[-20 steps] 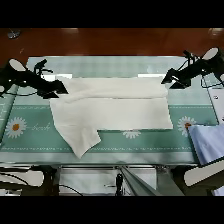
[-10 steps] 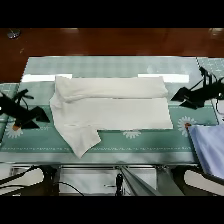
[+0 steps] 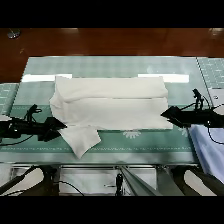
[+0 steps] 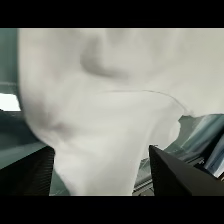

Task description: Fold the shirts.

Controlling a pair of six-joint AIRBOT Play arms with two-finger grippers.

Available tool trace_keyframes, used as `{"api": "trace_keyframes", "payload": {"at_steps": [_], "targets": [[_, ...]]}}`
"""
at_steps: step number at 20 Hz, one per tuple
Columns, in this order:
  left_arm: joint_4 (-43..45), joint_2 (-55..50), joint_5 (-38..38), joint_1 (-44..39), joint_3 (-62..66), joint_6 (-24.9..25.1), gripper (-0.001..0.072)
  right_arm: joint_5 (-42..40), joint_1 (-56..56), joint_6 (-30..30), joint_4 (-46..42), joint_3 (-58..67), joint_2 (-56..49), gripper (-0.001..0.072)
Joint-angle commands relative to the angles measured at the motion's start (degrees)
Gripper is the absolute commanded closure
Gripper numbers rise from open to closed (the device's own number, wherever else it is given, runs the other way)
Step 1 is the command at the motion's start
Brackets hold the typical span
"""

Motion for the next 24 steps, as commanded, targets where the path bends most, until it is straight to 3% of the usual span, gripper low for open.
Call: {"api": "trace_keyframes", "payload": {"at_steps": [1,4,5,6,7,10,12,15,22,24], "targets": [[-3.48,0.39,4.76,-6.27,-2.75,1.64,0.0007,-0.55,-0.59,-0.46,3.85,-0.9,0.72,0.0088],[-3.45,0.39,4.2,-9.44,-2.47,1.57,0.0015,1.77,-7.78,0.22,0.46,4.22,0.72,0.0088],[-3.19,0.39,3.61,-8.96,-2.19,1.64,0.0132,3.39,-10.8,1.38,-3.61,6.25,0.72,0.0088],[-3.23,0.39,2.78,-8.39,-1.88,2.03,0.0532,5.51,-13.73,3.8,-9.03,7.65,0.72,0.0088],[-3.28,0.39,2.36,-8.15,-1.62,2.25,0.068,7.72,-15.76,5.92,-13.57,7.72,0.72,0.0088],[-3.28,0.39,2.08,-8.15,-1.27,3.13,0.0686,12.33,-15.69,8.96,-19.82,3.17,0.7,0.0088],[-3.32,0.42,2.05,-8.17,-1.22,3.13,0.0686,10.27,-10.93,6.29,-15.76,-0.37,0.37,0.0087],[-3.32,0.42,2.01,-8.22,-1.22,3.1,0.0687,8.85,-3.23,7.15,-14.71,0.22,-4.5,0.0087],[-3.5,0.42,2.1,-8.2,-1.22,3.13,0.0686,0.76,1.05,8.39,-8.17,8.2,-13.11,0.0088],[-3.5,0.42,2.12,-8.2,-1.22,3.13,0.0686,1.16,1.75,5.2,-4.07,9.42,-14.95,0.0142]]}}
